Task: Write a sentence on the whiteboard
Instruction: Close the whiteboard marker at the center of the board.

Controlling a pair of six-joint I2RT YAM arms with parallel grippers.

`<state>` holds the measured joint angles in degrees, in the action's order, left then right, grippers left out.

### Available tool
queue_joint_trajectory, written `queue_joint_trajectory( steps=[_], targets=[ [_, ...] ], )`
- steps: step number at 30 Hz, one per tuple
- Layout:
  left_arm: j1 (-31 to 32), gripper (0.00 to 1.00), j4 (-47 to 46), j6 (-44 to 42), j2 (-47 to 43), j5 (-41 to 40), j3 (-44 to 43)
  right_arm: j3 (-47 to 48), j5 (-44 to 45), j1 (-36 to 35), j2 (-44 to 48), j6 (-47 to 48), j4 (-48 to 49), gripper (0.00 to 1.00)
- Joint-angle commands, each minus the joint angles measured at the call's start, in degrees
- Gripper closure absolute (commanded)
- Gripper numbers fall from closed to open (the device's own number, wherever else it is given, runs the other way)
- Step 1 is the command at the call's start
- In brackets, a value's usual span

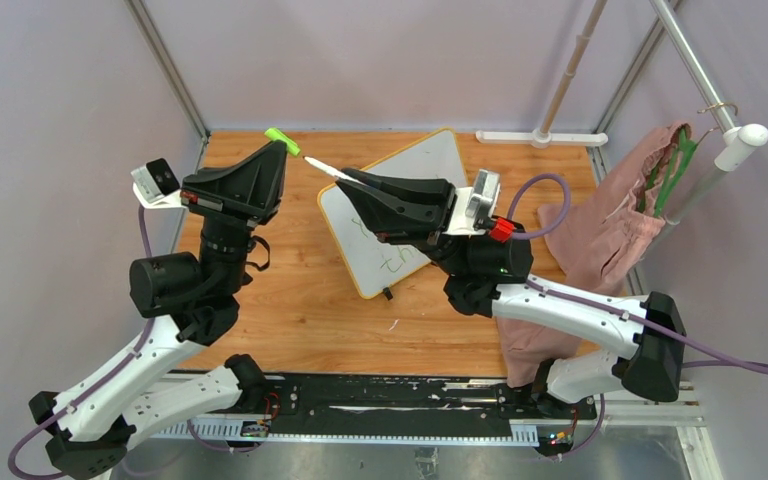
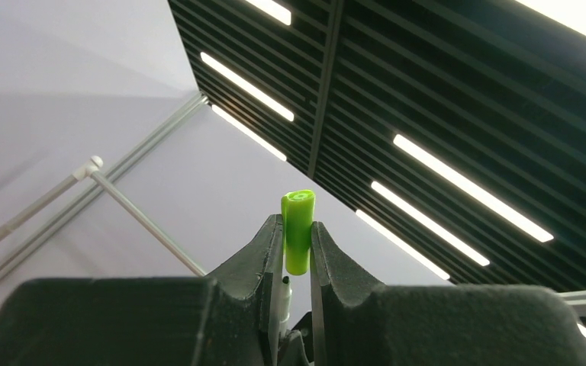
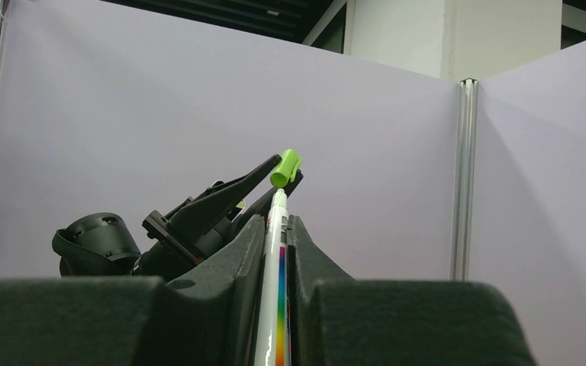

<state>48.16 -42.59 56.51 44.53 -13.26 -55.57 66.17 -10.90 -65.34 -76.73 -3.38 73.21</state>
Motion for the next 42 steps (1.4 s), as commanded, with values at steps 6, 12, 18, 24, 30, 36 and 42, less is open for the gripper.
queue_joint_trajectory(
  steps=[6, 12, 18, 24, 30, 36, 42],
  targets=[
    [-0.35, 1.00, -1.20, 0.57, -0.86, -1.10, 1.26, 2.21, -1.15, -1.79, 0.09, 1.22, 1.90, 1.00],
    [-0.35, 1.00, -1.44, 0.52, -1.19, -0.86, 1.34, 2.50, -0.66, -2.02, -0.16, 1.52, 1.77, 1.00],
    [-0.35, 1.00, -1.49, 0.39, -1.81, -0.88, 1.86, 2.43, 0.07, -2.07, -0.48, 2.31, 1.88, 1.00],
    [-0.35, 1.00, -0.92, 0.26, -2.17, -0.69, 1.96, 2.71, 0.25, -2.07, -0.68, 2.44, 2.02, 1.00],
    [-0.35, 1.00, -0.66, 0.56, -2.09, -0.29, 1.96, 2.99, 0.00, -2.07, -0.79, 2.38, 1.85, 1.00],
    [-0.35, 1.00, -1.18, 1.29, -1.68, 0.36, 1.98, 3.00, 0.06, -2.05, -0.88, 2.30, 1.68, 1.00],
    [-0.35, 1.00, -0.70, 1.87, -1.09, 1.34, 1.61, 3.43, 0.63, -2.07, -1.38, 2.42, 1.51, 1.00]
  ],
)
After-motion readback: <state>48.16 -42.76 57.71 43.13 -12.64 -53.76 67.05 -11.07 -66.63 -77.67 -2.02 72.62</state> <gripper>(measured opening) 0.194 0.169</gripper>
